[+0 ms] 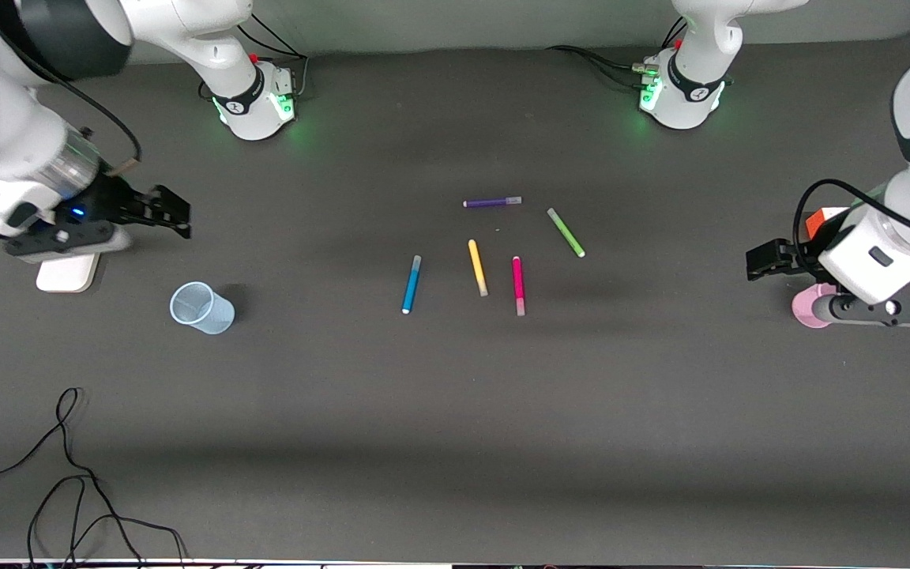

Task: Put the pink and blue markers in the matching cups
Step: 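Move the right gripper from the clear cup toward the blue marker, then lower the right gripper over the blue marker and close on it, then lift the blue marker with the right gripper while the left gripper reaches the pink marker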

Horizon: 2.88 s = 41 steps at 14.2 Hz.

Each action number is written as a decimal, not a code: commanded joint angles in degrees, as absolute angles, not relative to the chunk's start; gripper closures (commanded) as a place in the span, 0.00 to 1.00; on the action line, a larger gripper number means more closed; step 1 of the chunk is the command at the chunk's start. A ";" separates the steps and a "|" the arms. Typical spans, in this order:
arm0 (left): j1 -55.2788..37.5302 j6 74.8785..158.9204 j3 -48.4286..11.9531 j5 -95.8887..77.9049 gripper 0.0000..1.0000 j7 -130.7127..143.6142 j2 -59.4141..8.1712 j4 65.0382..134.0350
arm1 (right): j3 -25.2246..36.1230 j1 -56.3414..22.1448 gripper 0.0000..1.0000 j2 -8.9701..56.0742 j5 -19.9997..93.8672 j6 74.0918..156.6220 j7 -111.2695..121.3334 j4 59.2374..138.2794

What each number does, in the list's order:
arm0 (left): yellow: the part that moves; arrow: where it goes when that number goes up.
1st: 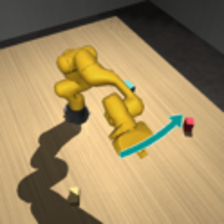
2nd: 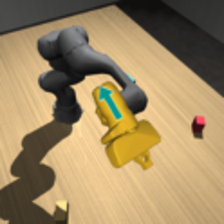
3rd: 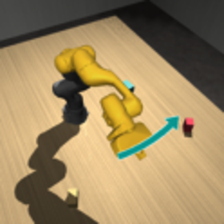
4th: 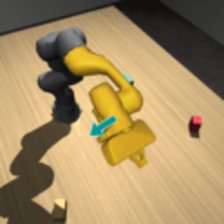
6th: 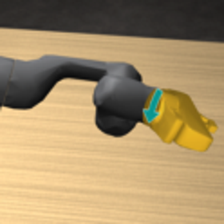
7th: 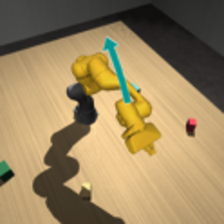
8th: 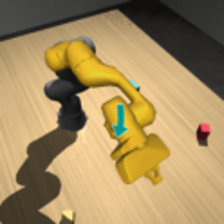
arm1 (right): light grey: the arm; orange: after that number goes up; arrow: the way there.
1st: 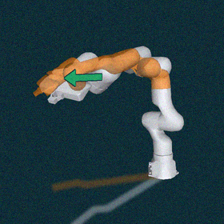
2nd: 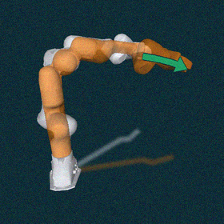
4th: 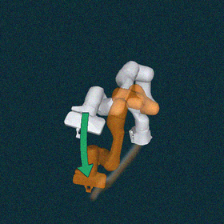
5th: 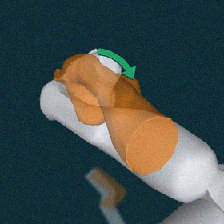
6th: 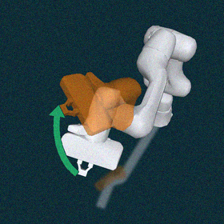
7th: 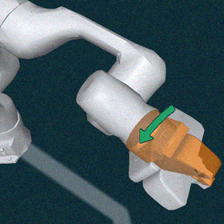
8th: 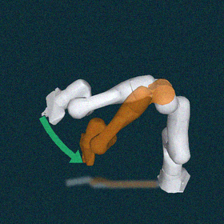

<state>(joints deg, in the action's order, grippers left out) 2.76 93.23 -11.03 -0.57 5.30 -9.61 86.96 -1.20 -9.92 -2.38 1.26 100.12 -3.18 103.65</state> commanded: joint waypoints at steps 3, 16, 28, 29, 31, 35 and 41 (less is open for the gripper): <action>2.29 100.71 -10.37 0.09 0.00 4.31 -2.55 96.76 | -6.49 -10.55 0.00 7.46 4.22 97.91 -12.81 96.24; 3.43 99.49 -10.28 0.09 0.00 0.79 -5.27 94.48 | -14.68 -17.84 0.00 26.88 3.08 108.62 -38.14 92.72; 3.60 97.56 -10.37 -1.22 0.17 0.70 -5.71 95.27 | -14.68 -19.95 0.00 40.33 2.55 116.88 -45.34 93.51; 3.34 97.47 -10.37 -1.49 0.17 0.96 -5.71 95.62 | -14.68 -20.21 0.00 41.47 2.55 118.46 -46.40 93.52; 2.81 98.25 -10.72 -1.49 0.18 1.67 -5.54 97.46 | -14.68 -21.88 0.00 42.88 2.46 121.36 -48.42 93.43; -2.09 107.64 -10.81 -1.49 0.19 7.97 -4.13 105.45 | -14.68 -22.06 0.27 43.77 1.23 122.96 -48.78 93.60; -12.20 125.20 -10.81 -1.41 0.18 22.13 -7.90 114.50 | -14.06 -21.89 0.98 43.68 0.97 122.96 -48.69 93.69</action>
<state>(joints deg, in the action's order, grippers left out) -9.41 118.42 -11.53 -1.24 18.21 -7.24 110.05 -14.30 -21.67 43.32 2.18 122.78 -47.01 94.63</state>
